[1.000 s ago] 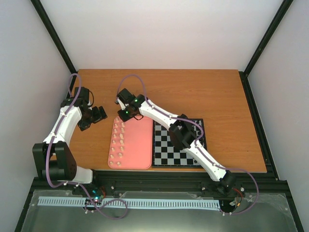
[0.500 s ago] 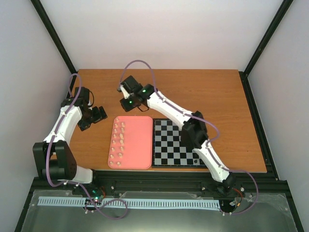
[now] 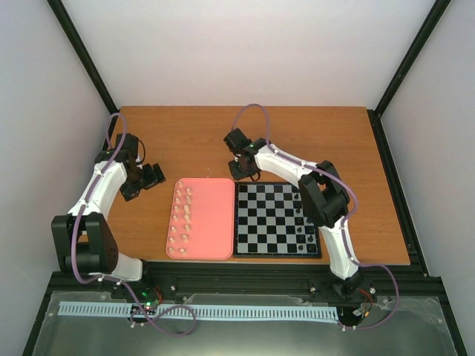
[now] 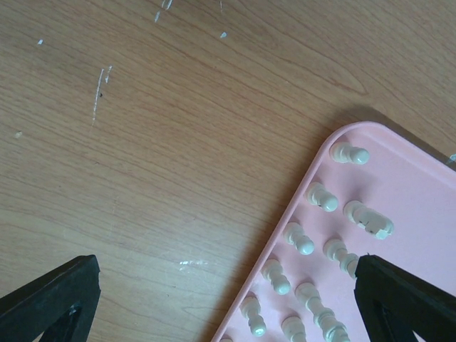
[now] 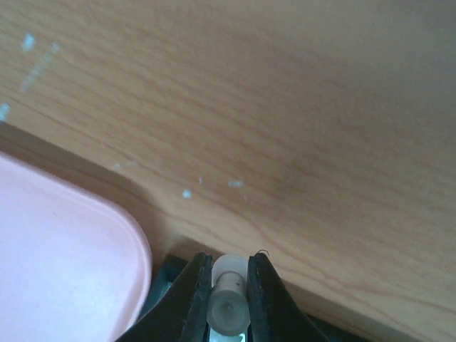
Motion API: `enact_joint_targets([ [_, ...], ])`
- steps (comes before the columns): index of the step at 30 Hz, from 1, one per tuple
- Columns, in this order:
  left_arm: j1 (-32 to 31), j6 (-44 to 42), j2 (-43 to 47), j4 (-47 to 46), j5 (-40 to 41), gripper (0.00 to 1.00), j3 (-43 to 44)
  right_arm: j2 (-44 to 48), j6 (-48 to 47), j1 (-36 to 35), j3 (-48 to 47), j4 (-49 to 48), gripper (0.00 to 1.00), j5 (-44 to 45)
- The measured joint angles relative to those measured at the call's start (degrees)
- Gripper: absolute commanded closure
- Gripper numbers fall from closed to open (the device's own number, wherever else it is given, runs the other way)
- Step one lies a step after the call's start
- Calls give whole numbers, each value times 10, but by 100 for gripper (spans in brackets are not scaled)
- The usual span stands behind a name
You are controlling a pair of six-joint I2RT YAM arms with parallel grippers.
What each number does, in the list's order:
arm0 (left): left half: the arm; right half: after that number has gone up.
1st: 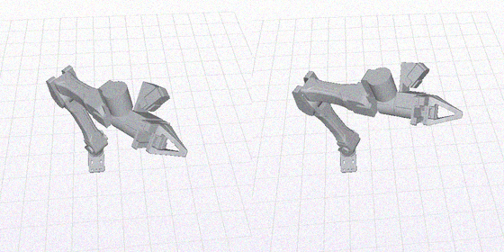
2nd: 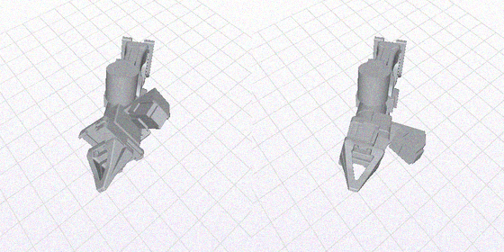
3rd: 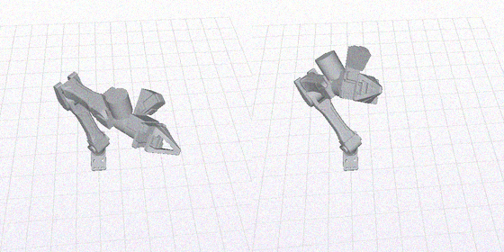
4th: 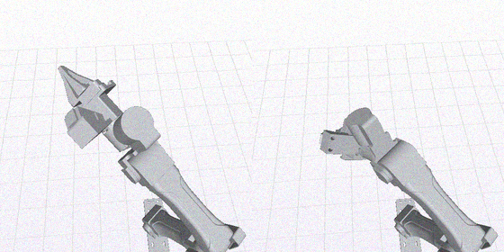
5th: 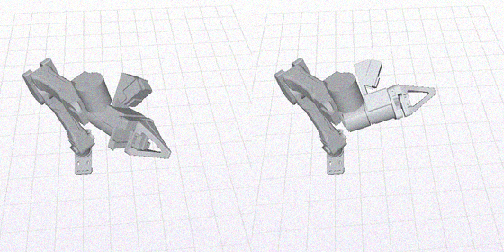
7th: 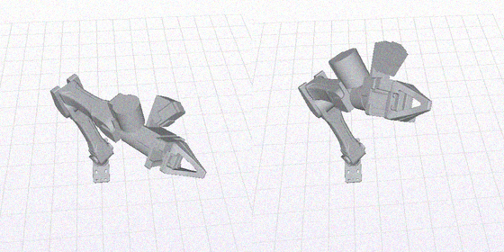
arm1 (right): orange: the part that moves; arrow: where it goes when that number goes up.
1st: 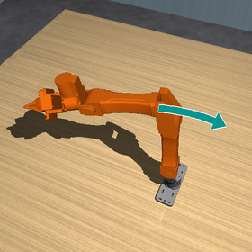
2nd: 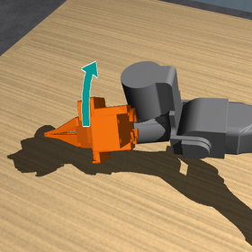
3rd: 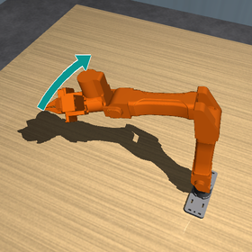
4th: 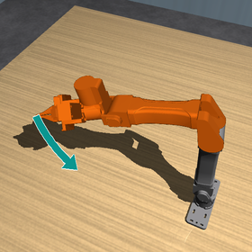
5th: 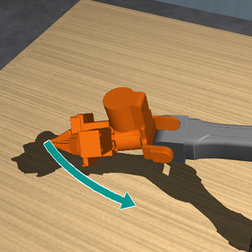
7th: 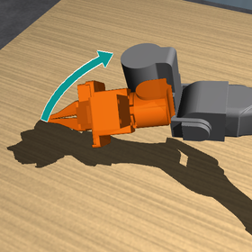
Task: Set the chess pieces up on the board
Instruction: Place the chess piece on the chessboard.
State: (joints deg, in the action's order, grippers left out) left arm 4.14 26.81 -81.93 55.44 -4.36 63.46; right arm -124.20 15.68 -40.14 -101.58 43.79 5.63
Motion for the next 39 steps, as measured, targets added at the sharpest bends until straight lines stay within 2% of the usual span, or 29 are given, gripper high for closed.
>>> enact_joint_targets([
  [13,0,0,-13,0,0,0,0,69,24,8,107,-39,97,-35],
  [39,0,0,-20,-1,-1,0,1,80,39,0,142,-59,97,-70],
])
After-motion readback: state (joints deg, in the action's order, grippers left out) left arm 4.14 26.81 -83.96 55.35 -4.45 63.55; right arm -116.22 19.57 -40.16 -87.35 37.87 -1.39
